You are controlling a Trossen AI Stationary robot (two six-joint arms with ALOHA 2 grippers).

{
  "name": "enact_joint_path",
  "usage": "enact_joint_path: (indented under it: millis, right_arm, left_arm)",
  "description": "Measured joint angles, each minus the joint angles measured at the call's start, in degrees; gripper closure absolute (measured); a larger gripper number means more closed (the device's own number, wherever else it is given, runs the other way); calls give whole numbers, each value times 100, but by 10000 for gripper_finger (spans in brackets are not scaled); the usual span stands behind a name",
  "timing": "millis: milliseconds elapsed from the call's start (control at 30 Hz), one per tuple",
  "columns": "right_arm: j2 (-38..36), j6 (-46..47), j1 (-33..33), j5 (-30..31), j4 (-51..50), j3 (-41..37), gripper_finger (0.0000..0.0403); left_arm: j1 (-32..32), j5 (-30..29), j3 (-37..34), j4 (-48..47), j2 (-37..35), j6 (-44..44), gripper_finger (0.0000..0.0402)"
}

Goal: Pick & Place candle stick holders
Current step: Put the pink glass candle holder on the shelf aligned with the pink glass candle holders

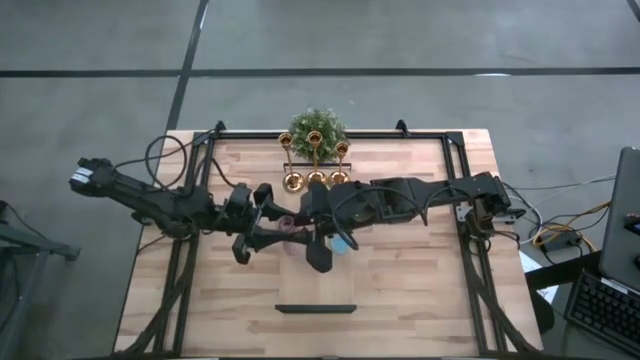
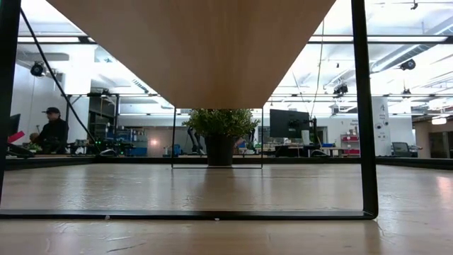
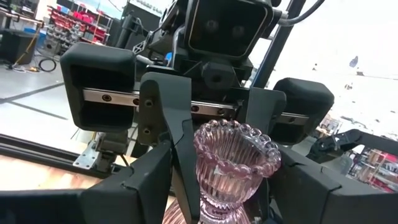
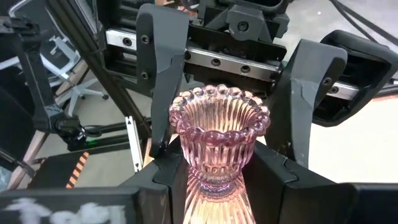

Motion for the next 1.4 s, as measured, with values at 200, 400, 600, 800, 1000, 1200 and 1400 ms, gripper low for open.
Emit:
enact_joint_path:
  millis: [200, 400, 600, 800, 1000, 1200, 1400]
  right_arm:
    - [-4, 26, 0, 2, 18, 0, 286]
    - [-4, 31, 0, 0, 25, 4, 284]
    - [-4, 25, 0, -7, 25, 4, 283]
    - [-4, -9, 0, -7, -25, 7, 270]
    - [-4, -27, 0, -10, -41, 9, 246]
    - [2, -69, -2, -15, -56, 9, 233]
    - [-9, -85, -4, -7, -64, 9, 227]
  left_arm:
    - [2, -38, -7, 98, 4, -35, 166]
    - [2, -74, -11, 195, 9, -82, 166]
    - [2, -124, -11, 207, 4, -85, 167]
    - [2, -178, -11, 209, 2, -101, 167]
    - [5, -290, -13, 194, -52, -95, 170]
    - [28, -333, -15, 70, -130, -46, 173]
    - [28, -378, -15, 72, -166, 14, 190]
